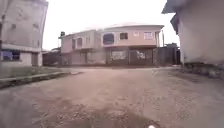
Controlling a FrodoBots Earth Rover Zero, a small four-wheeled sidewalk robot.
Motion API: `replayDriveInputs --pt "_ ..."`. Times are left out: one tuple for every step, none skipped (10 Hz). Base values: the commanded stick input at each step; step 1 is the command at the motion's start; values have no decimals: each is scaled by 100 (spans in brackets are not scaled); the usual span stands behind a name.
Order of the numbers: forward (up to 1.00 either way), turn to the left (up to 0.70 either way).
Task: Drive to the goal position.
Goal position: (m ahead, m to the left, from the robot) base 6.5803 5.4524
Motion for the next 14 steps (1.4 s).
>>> replayDriveInputs --pt "50 0" --pt "50 0" --pt "50 0" --pt "50 0" --pt "50 0" --pt "50 0" --pt "50 0" --pt "50 0" --pt "50 0" --pt "50 0" --pt "50 0" --pt "50 0" --pt "50 0" --pt "50 0"
